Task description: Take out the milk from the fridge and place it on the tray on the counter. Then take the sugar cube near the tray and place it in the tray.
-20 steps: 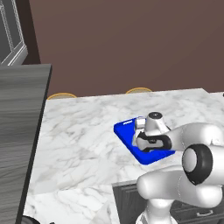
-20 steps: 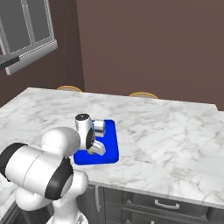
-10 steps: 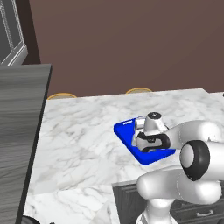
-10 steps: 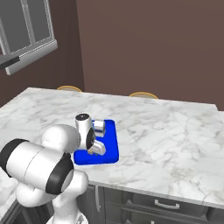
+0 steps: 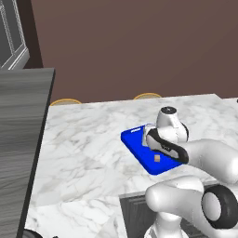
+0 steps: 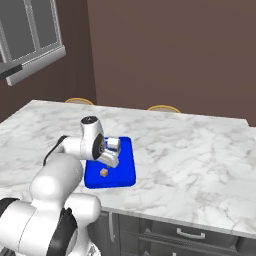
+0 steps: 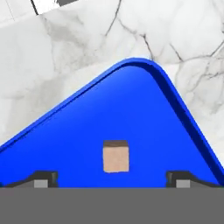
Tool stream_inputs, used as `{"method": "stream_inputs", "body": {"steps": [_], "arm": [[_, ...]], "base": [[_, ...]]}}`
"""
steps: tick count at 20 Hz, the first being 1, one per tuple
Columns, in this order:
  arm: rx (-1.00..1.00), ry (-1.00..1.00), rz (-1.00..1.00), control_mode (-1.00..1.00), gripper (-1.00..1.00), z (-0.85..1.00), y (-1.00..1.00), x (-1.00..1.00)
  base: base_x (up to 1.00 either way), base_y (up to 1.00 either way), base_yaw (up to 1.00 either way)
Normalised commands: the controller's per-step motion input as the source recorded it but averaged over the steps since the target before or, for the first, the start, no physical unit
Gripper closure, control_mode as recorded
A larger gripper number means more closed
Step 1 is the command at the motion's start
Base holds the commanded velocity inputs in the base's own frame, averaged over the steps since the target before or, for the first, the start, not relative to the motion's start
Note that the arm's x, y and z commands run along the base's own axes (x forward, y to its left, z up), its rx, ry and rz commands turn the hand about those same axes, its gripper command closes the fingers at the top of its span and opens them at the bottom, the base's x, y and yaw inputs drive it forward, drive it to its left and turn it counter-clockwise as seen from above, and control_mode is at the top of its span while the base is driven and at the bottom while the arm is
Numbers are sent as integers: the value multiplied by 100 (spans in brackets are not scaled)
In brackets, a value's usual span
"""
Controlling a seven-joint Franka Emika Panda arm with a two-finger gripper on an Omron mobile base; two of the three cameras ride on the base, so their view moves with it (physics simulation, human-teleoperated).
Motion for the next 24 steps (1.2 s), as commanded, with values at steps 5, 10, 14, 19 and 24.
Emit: {"method": "stream_inputs", "body": {"steps": [5, 10, 14, 19, 24], "arm": [[0, -4, 0, -100, -100, 100, -7, -46], [0, -2, 0, -100, -100, 100, -7, -54], [0, -16, 0, -100, -100, 100, -13, -77], [0, -13, 0, -100, -100, 100, -2, -67], [0, -10, 0, -100, -100, 100, 0, -72]], "base": [[0, 0, 0], [0, 0, 0], [0, 0, 0], [0, 0, 0], [0, 0, 0]]}}
